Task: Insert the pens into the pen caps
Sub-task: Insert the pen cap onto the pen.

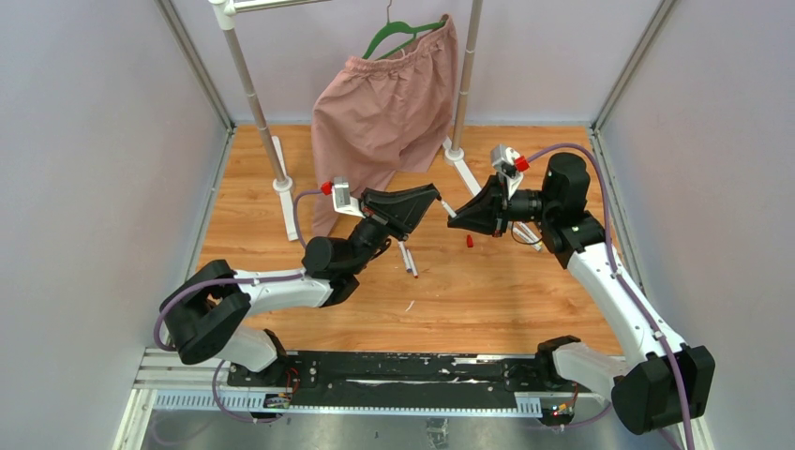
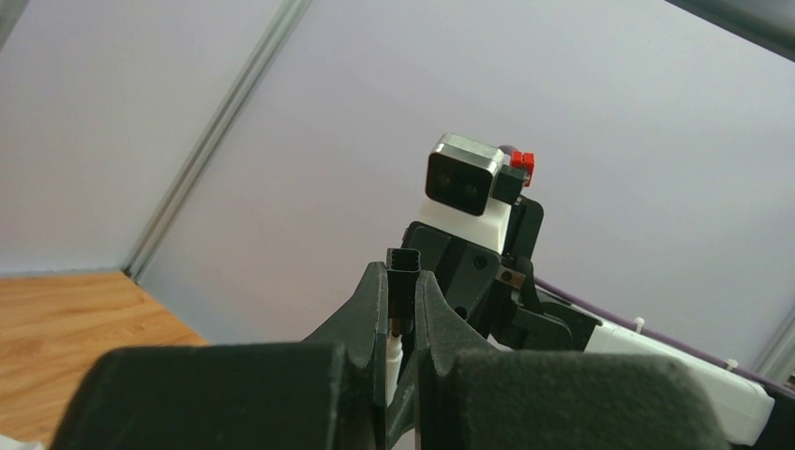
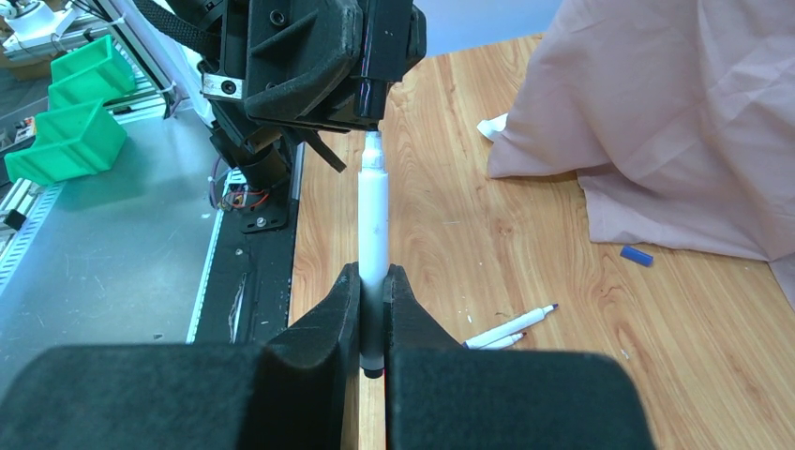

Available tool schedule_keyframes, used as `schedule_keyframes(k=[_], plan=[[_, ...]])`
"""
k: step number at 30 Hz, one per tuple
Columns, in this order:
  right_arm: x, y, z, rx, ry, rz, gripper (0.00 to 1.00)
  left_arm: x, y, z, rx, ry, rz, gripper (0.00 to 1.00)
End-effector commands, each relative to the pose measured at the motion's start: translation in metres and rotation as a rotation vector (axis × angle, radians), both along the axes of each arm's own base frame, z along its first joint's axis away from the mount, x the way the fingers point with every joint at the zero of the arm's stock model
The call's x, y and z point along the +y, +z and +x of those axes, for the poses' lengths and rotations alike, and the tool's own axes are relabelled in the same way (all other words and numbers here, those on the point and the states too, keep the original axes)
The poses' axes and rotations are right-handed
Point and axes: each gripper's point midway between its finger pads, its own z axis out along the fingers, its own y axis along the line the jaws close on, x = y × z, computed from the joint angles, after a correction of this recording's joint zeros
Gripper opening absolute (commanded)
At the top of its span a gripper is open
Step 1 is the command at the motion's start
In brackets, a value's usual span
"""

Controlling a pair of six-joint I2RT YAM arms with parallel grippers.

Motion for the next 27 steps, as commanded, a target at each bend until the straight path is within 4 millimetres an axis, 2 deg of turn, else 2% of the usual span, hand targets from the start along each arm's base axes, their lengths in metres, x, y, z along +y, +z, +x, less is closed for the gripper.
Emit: schedule_keyframes(k=[1,19,27], plan=[[-0.003,0.016,-0.004,-0.027,0.001,0.013,0.0,0.005,0.01,-0.001,-0.034,0.007,-0.026,0.0],[-0.004,0.02,-0.005,-0.034,-0.004,0.017,0.0,-0.003,0.008,-0.001,-0.033,-0.021,-0.018,0.0],[-0.006,0.025,-0.002,-0.052,-0.041,0.018,0.0,-0.018,0.008,-0.005,-0.023,-0.099,-0.017,0.0]])
